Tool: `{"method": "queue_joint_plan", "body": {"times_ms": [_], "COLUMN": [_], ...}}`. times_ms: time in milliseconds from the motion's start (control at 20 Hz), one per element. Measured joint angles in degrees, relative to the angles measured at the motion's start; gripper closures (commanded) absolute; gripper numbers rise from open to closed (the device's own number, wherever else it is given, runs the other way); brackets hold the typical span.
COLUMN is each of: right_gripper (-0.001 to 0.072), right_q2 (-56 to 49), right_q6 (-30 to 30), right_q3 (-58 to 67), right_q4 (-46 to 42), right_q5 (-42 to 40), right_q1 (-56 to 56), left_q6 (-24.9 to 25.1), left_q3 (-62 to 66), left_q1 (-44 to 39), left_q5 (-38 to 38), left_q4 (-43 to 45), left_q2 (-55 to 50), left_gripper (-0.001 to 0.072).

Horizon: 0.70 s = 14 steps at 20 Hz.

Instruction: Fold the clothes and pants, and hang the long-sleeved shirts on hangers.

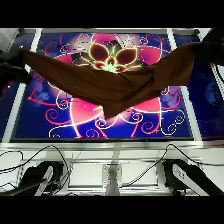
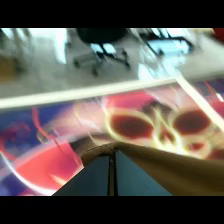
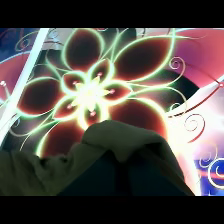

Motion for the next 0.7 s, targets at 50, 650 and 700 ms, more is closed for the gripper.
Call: {"method": "queue_joint_plan", "body": {"times_ms": [50,650,700], "right_gripper": [0.0697,0.0325,0.0343], "right_q2": [-2.45,-27.58,-27.69], "right_q6": [0.79,9.66,9.79], "right_q3": [0.0,0.04,0.04], "right_q4": [-0.33,-4.61,-6.88], "right_q5": [-1.79,-13.33,-10.86], "right_q1": [0.0,-0.46,-1.03], "left_q6": [0.0,0.74,0.92], "left_q3": [-0.59,-4.2,-4.22], "left_q1": [-0.07,-0.15,-0.15], "left_q5": [-4.48,-18.05,-18.21], "left_q4": [0.09,-6.86,-7.32], "left_q2": [-1.36,-23.47,-24.24], "left_gripper": [0.0691,0.0691,0.0691]}}
